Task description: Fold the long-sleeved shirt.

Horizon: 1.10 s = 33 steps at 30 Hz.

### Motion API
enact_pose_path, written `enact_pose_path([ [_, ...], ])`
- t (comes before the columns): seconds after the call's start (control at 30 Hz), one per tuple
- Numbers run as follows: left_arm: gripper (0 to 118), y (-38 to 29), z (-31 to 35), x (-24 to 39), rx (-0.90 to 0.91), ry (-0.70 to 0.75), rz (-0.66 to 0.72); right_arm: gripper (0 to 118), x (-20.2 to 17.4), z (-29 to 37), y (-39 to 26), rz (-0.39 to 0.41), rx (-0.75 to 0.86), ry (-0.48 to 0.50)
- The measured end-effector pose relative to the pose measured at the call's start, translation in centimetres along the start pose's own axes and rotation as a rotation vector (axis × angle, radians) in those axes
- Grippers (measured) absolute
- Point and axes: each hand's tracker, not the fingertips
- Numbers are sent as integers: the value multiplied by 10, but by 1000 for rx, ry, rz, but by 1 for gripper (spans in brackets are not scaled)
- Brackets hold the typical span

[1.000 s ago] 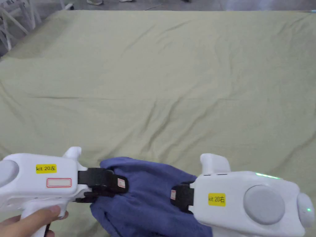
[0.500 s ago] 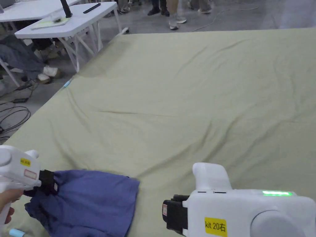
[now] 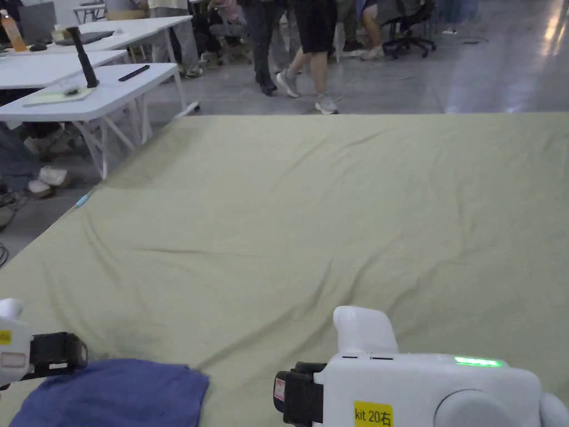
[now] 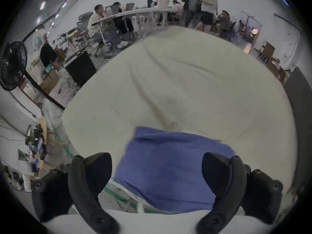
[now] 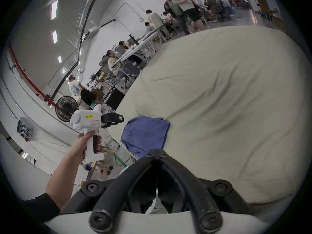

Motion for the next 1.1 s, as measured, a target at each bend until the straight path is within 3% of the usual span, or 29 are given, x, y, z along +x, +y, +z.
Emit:
enact_pose_path([
  [0.03,79,-2,17,14,8,-88,-19,0,5,14,3,-6,28,-7],
  [0.07,28,-4,38,36,55,-145,-51,0,12,32,8,-14,69,-29],
  [0.1,0,-4,51,51,93,-141,-87,0,17,45,10,-19,95,-38],
  [0.3,0,-20,171,177,441,-302,-260,0,52,172,33,35,391,-236],
  [0.47,0,-53,237,283,855,-278,-335,0,60,268,41,148,666,-532],
  [0.6,0,-87,239,346,897,-332,-342,0,63,302,32,195,758,-682],
  [0.73,0,-109,217,382,811,-347,-346,0,71,302,18,213,733,-727],
  [1.03,1,-144,213,393,751,-334,-364,0,79,292,5,198,689,-688],
  [1.07,12,-144,217,392,751,-334,-365,0,79,293,7,199,692,-677],
  [1.1,34,-144,219,393,755,-330,-370,2,78,294,9,201,698,-665],
])
